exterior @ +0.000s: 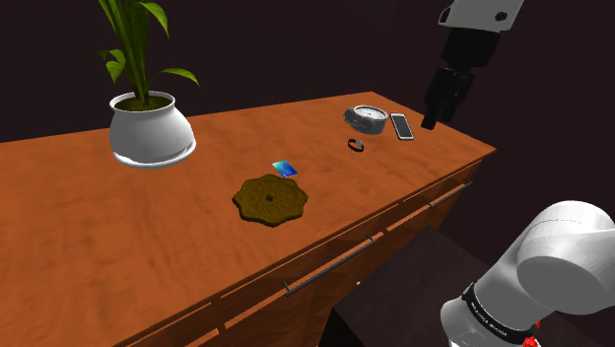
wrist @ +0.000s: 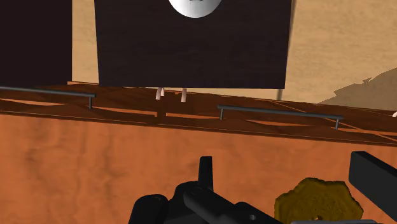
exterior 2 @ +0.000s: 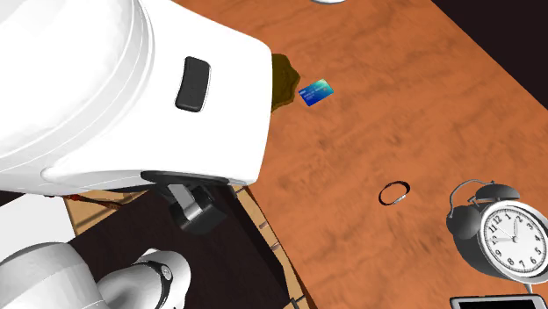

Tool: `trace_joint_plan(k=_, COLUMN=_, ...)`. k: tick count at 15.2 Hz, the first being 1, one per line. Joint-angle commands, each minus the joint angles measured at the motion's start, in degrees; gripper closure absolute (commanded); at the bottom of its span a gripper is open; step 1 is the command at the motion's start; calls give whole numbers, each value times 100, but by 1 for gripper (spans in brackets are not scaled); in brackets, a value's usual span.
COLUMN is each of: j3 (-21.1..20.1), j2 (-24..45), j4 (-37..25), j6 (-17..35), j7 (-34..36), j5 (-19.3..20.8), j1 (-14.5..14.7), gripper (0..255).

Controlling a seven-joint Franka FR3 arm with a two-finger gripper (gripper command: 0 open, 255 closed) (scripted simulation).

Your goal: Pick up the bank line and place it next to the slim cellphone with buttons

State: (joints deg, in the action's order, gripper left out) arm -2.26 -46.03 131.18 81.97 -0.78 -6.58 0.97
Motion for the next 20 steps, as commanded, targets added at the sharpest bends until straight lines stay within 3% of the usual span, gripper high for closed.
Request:
trace_joint_plan(k=1, j3=0, j2=0, j4=0, j6=0, j7=0, j5=0, j1=0, gripper=0)
trace_joint_plan(k=10, j3=-555, j2=1241, j4=229, j6=1807, j7=478, j5=-99, j1=-48, gripper=0)
trace_joint_plan(k=20, j3=-1082, j2=3135, j4=-315, j6=3486, j7=1183, j5=231, j1=-177, gripper=0)
